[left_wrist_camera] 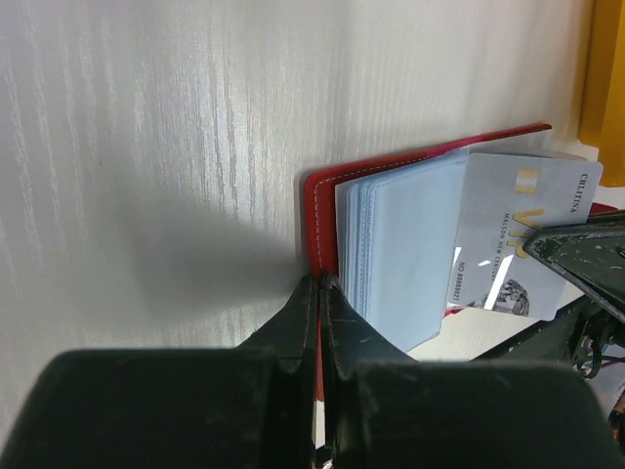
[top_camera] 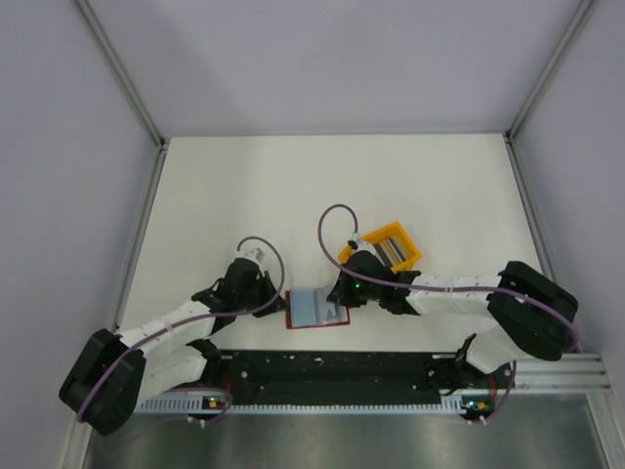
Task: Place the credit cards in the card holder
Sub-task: Insert the credit card into the card holder.
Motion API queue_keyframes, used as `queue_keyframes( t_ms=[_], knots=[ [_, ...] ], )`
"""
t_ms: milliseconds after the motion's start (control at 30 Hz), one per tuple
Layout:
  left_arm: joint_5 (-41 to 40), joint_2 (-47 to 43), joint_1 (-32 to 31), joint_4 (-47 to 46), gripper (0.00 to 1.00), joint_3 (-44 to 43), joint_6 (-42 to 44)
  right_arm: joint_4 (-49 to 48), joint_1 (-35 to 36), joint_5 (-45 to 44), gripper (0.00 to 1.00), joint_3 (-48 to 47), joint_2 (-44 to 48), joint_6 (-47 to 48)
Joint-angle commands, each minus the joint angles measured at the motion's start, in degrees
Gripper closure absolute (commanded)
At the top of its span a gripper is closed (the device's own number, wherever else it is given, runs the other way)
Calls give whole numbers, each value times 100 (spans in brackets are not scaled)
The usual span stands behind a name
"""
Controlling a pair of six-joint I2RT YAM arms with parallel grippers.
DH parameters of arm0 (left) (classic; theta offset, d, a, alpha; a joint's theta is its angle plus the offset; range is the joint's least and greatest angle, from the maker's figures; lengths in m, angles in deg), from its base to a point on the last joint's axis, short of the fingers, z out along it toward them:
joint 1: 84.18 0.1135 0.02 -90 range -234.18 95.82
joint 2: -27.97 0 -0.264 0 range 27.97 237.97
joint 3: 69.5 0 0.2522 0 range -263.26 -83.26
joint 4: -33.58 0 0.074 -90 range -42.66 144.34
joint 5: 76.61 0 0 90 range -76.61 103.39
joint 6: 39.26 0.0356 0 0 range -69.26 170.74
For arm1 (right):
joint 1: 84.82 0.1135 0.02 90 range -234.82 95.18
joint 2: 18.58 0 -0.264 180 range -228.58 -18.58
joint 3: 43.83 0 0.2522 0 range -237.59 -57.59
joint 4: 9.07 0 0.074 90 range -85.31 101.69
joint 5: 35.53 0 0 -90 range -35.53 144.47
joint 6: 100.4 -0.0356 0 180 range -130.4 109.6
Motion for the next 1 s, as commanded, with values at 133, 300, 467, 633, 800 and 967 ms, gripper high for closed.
queue_keyframes(
  t_ms=[133,300,467,633,800,967],
  knots=[
    [-261,83,-16,274,100,-23,94,-1024,-13,319,100,376,213,-336],
    [-261,109,-24,283,100,-14,85,-902,-21,222,100,377,424,-292],
    [-279,100,-16,300,100,-23,68,-1051,-13,257,100,421,416,-310],
    [-270,100,-24,309,100,-31,77,-1148,-13,275,100,456,249,-380],
    [-270,100,-24,300,100,-31,77,-1034,-21,222,100,412,117,-354],
    [-261,100,-16,309,100,-40,86,-1060,-13,222,100,395,-67,-354]
  ],
)
